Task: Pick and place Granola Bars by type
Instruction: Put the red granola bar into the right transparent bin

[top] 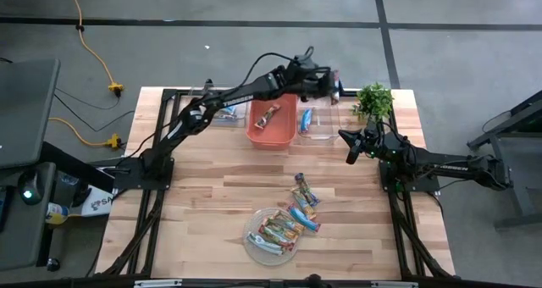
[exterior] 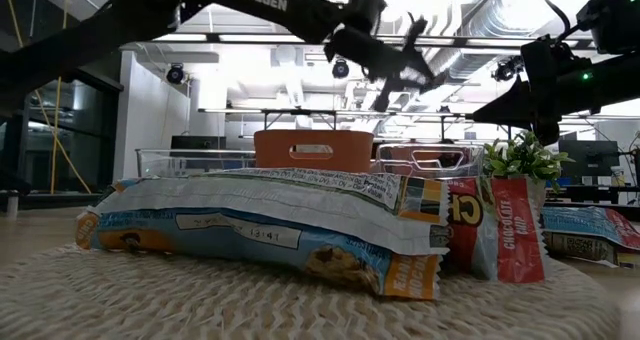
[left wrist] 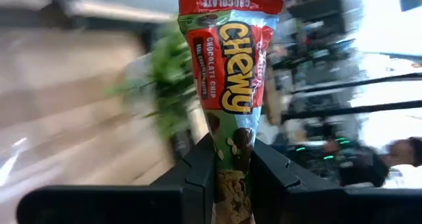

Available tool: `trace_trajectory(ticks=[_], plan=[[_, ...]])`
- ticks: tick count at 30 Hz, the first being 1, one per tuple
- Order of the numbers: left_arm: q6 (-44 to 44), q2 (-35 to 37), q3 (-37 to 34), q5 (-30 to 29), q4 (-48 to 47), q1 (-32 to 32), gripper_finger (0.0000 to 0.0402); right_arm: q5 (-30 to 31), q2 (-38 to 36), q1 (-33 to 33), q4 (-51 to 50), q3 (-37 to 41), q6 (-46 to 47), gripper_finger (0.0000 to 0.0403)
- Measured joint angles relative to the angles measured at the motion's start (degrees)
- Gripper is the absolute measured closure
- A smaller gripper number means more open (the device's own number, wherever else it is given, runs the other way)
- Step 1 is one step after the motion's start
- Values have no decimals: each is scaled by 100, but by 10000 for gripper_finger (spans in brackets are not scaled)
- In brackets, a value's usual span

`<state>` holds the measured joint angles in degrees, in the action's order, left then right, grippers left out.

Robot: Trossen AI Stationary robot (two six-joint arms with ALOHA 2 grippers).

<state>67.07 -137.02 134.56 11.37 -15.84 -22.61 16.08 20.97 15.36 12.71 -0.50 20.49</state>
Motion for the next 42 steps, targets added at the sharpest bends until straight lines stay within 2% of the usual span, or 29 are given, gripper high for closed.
trace_trajectory(ticks=[7, 13, 25, 42], plan=[[-20, -126, 4, -384, -669, -27, 337, -5, 0, 0, -1, 1, 0, 402], [-164, -126, 2, -1120, -1275, 10, 337, -1, 0, 0, 0, 1, 0, 402], [-598, -117, 2, -1245, -2302, 21, 337, 1, 0, 0, 0, 0, 0, 402], [-767, -176, 0, -1303, -2654, 59, 337, 1, 0, 2, 0, 0, 0, 402]])
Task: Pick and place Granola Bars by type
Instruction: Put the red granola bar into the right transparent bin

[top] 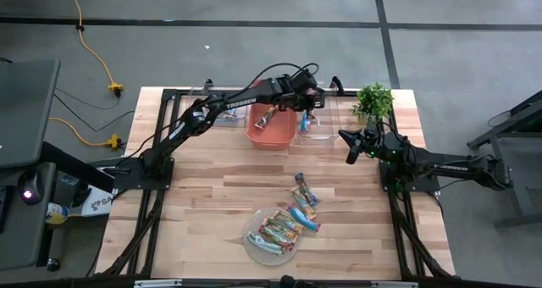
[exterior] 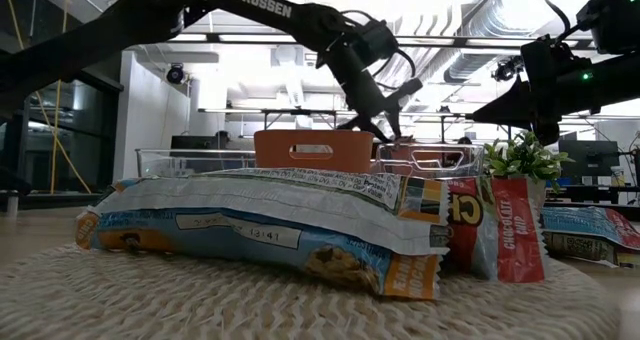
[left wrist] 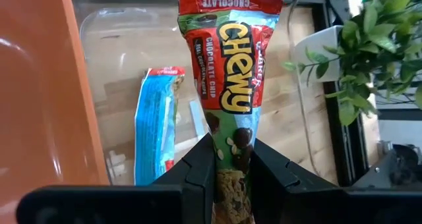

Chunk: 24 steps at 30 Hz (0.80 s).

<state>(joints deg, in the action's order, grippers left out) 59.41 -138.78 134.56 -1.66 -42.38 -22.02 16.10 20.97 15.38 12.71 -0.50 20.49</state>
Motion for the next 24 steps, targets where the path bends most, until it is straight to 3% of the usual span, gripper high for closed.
trace_trajectory(ticks=[6, 17, 24], plan=[[-69, 0, 2, -167, -6, 34, 337, 0, 0, -2, 0, 0, 0, 402], [-371, -17, -133, 358, -121, 28, 337, 0, 0, -2, 0, -1, 0, 402], [-430, -15, -129, 366, -56, 30, 337, 0, 0, -2, 0, 0, 0, 402]])
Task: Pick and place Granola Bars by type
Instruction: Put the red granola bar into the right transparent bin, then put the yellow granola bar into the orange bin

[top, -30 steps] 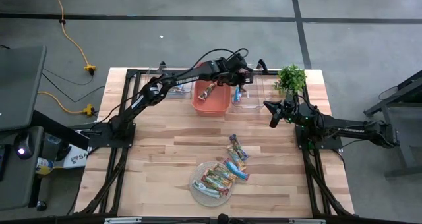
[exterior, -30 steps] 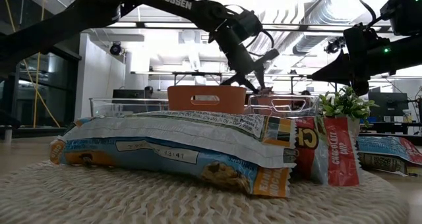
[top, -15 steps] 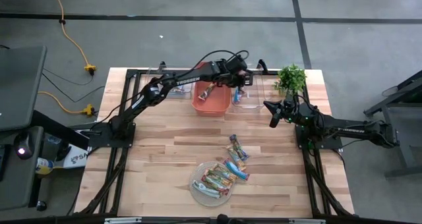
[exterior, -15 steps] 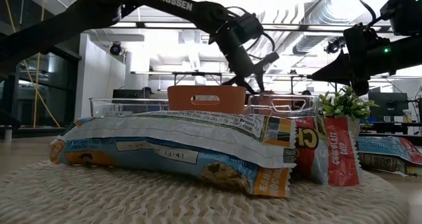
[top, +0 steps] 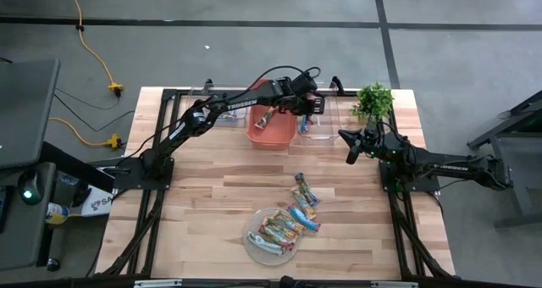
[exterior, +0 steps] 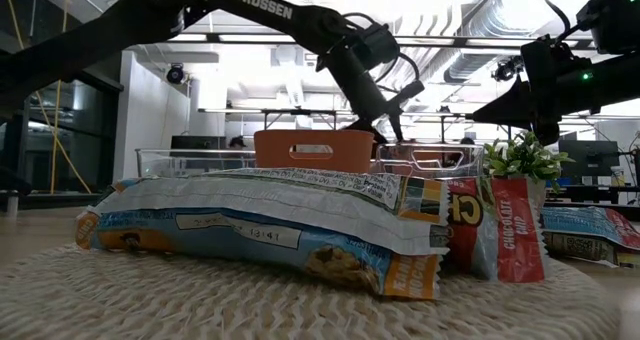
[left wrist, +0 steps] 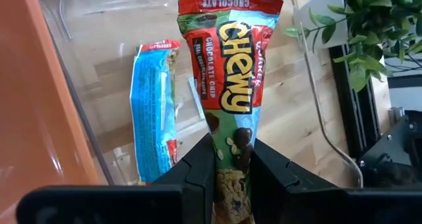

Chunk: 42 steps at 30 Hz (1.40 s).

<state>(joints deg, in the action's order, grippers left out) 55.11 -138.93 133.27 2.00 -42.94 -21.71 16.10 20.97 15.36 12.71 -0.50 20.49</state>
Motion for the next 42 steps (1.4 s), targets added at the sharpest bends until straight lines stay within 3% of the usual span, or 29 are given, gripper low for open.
trace_trajectory(ticks=[11, 21, 26, 33, 42], plan=[[-238, 0, 0, 43, 2, 0, 328, 0, 0, 1, 0, 1, 0, 402], [-246, 0, 0, 48, 371, -2, 215, 0, 0, 1, 0, 1, 0, 402], [-232, 0, 0, 48, 551, -4, 196, 0, 0, 2, 0, 1, 0, 402], [-212, 0, 2, 52, 567, -4, 206, 0, 0, 1, 0, 1, 0, 402], [-216, 0, 2, 629, 942, -57, 316, 0, -2, -1, 0, 1, 0, 402]])
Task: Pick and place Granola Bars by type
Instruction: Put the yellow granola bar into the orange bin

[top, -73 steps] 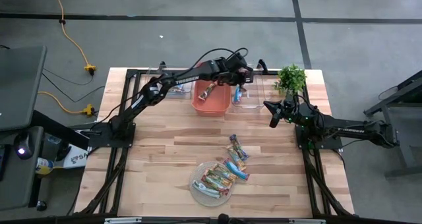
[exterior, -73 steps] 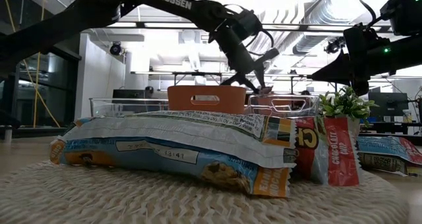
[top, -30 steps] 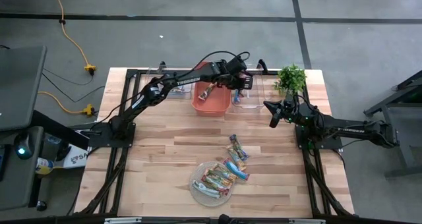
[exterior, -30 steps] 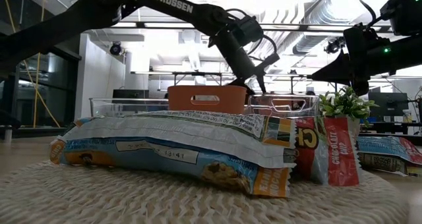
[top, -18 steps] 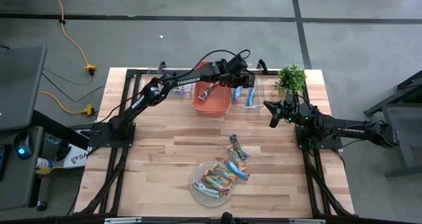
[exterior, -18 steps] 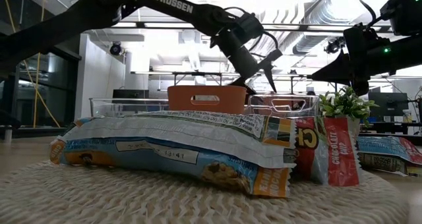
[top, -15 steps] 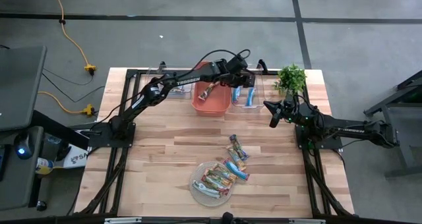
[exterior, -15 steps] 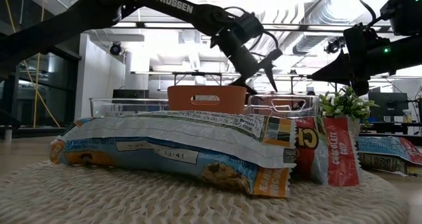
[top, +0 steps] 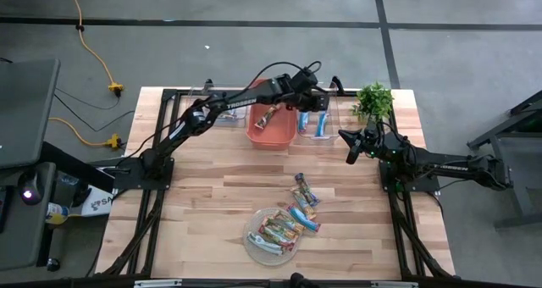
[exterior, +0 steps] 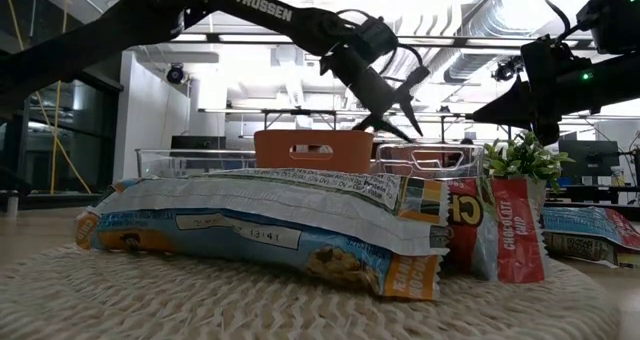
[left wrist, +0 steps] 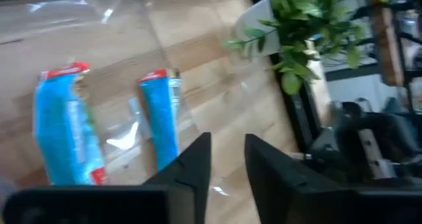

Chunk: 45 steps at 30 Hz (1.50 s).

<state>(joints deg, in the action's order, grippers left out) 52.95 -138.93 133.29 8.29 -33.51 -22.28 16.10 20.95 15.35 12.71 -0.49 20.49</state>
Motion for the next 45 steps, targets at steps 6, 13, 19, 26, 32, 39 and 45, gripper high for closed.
trace_trajectory(ticks=[6, 13, 19, 26, 32, 39, 45], plan=[[-250, 319, 1, 26, 118, -59, 389, 0, 2, 0, 0, 0, 0, 402], [-822, 916, 9, -117, 106, -140, 400, 0, 1, 1, 0, 0, 0, 402], [-1576, 1583, 9, 122, 120, -135, 401, 0, 0, 2, 0, -2, 0, 402], [-2699, 2445, 13, 1029, 210, 60, 401, 0, 2, 0, 2, 0, 0, 402], [-3484, 3088, 8, 1336, -173, 458, 401, 1, 1, 2, 0, -2, 0, 402], [-4285, 3824, 7, 1167, -1706, 1019, 402, 0, 0, 2, 0, -2, 0, 402], [-4681, 4309, 9, 226, -3812, 1793, 401, 0, 2, 2, 0, 0, 0, 402]])
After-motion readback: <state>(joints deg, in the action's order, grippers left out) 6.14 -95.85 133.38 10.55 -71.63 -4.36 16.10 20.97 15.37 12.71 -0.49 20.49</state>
